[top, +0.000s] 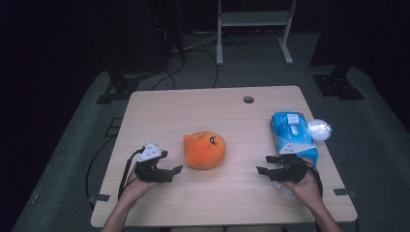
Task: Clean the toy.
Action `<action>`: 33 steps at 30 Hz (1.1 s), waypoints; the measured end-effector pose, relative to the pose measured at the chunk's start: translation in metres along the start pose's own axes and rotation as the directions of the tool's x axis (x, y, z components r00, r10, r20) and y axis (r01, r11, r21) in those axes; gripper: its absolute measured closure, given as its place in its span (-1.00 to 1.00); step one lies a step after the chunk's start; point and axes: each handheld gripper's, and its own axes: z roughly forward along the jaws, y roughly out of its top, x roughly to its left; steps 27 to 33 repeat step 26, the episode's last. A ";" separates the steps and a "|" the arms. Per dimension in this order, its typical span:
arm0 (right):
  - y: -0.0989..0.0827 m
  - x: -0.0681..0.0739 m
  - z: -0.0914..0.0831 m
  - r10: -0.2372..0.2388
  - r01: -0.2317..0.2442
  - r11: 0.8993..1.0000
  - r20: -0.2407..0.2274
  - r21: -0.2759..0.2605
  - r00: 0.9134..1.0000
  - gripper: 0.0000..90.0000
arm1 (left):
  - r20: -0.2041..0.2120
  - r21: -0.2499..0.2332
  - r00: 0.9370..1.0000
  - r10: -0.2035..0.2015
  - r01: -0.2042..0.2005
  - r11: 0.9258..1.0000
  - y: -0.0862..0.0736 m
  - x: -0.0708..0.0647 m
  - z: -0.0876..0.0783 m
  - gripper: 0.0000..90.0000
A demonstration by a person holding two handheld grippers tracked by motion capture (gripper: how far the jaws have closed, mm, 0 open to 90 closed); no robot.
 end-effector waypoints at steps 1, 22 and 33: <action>0.000 0.000 0.000 -0.001 0.001 1.000 -0.001 0.000 1.000 -0.21 | 0.001 0.001 1.000 -0.003 0.003 1.000 -0.001 0.000 0.000 -0.64; -0.002 0.004 -0.001 -0.009 0.009 1.000 -0.002 0.002 1.000 -0.21 | -0.052 0.041 0.997 -0.048 0.050 0.998 -0.030 0.015 -0.007 -0.71; -0.002 0.006 -0.002 -0.008 0.008 1.000 -0.008 -0.006 1.000 -0.21 | -0.050 0.059 0.998 -0.033 0.036 0.998 -0.031 0.013 -0.005 -0.73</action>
